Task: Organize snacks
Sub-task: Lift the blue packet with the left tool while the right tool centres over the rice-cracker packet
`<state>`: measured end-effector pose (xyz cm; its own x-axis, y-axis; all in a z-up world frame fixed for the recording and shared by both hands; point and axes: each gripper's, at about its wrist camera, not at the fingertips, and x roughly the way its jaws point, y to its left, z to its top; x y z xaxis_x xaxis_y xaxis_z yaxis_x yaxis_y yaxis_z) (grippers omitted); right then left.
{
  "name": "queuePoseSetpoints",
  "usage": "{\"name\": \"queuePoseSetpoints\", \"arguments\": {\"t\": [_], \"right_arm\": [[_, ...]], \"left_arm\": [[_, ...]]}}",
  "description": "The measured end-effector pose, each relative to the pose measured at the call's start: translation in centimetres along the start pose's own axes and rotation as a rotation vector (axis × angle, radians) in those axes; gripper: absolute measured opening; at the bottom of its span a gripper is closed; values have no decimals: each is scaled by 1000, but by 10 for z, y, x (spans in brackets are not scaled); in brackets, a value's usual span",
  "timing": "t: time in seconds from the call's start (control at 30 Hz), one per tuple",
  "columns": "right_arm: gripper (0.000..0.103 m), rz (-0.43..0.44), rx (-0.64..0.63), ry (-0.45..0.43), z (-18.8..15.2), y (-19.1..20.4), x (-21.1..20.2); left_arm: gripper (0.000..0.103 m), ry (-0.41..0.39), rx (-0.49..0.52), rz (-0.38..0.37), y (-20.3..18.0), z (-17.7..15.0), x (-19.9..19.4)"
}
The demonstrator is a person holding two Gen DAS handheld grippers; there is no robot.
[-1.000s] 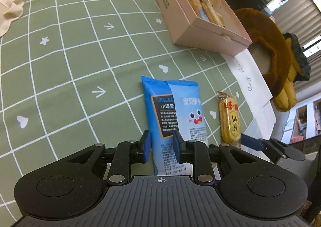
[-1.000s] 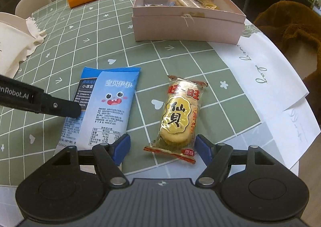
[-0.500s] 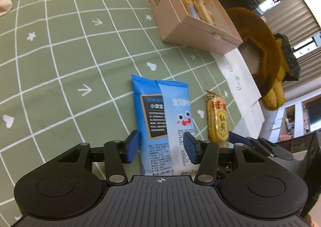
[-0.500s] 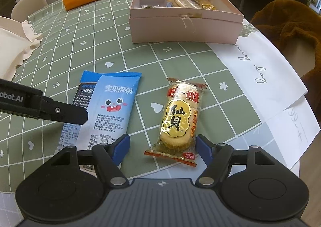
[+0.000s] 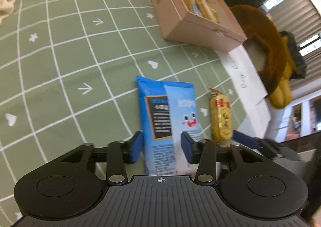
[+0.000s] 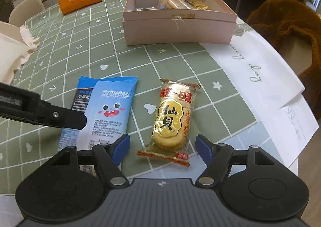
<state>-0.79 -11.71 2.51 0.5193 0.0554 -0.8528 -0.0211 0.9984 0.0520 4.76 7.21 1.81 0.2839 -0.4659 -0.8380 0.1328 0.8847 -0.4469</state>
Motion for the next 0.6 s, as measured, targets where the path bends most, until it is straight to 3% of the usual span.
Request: {"name": "queuePoseSetpoints", "arguments": {"t": [0.2,0.4,0.6], "right_arm": [[73,54,-67,9,-6,10,-15],[73,73,-36,0,-7,12,-9],[73,17,-66,-53,4,16,-1]], "left_arm": [[46,9,-21,-23,4,-4,-1],[46,1,-53,-48,8,-2,-1],[46,-21,-99,-102,10,15,10]]}}
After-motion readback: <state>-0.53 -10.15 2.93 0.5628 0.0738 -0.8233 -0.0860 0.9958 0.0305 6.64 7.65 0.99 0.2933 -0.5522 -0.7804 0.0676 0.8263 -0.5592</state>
